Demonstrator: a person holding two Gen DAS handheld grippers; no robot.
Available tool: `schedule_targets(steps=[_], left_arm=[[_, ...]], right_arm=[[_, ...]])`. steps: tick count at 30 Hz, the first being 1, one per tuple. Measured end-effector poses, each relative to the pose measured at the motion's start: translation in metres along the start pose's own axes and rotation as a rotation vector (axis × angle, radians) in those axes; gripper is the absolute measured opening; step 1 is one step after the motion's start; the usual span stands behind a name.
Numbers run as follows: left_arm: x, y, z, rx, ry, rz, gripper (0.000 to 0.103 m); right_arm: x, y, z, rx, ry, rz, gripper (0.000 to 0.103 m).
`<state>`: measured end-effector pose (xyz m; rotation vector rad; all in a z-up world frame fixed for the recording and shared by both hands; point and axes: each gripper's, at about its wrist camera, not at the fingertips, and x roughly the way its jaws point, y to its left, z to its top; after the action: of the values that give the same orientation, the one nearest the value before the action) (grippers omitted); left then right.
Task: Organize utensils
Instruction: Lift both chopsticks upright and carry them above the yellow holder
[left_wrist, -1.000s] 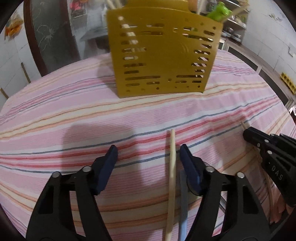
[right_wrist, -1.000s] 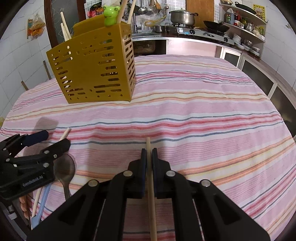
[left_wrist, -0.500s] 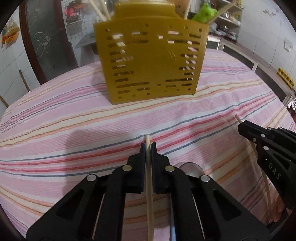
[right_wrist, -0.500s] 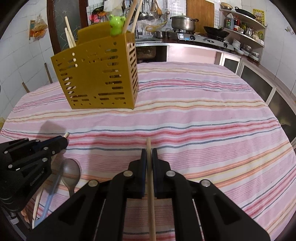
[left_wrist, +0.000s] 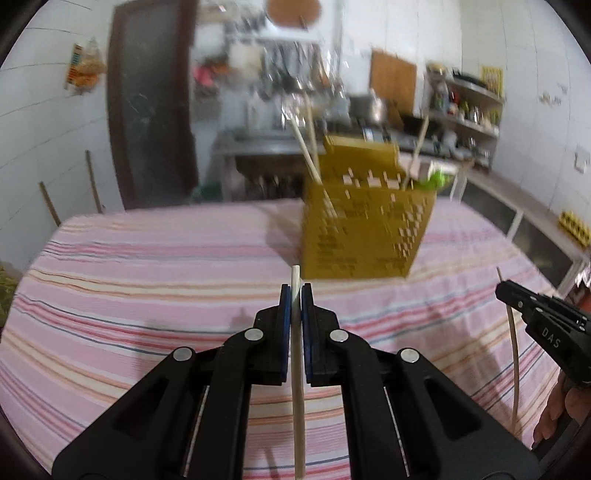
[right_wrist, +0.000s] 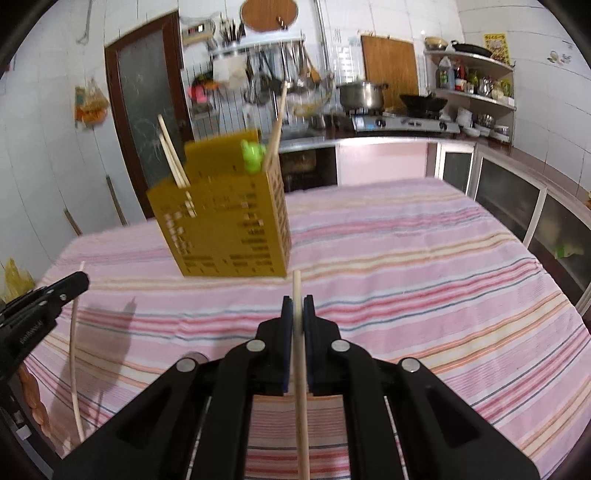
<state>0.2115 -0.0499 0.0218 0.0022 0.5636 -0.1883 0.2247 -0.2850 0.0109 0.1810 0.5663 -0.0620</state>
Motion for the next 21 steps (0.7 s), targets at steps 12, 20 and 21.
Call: schedule_targets(steps=[12,20,21], left_arm=[[-0.066,0.02,-0.005,-0.042,-0.194,0.064,0.004],[-0.087,0.018,-0.005,-0.037,-0.258,0.068,0.004],[-0.089,0.019,-0.005,-0.037,-0.265,0.066,0.004]], right_arm=[[-0.059,0.007,0.003,0.028,-0.211,0.023,0.006],[-0.082,0.016,0.003,0.011,-0.294,0.011,0.006],[-0.084,0.016,0.002,0.012,-0.298,0.012,0.006]])
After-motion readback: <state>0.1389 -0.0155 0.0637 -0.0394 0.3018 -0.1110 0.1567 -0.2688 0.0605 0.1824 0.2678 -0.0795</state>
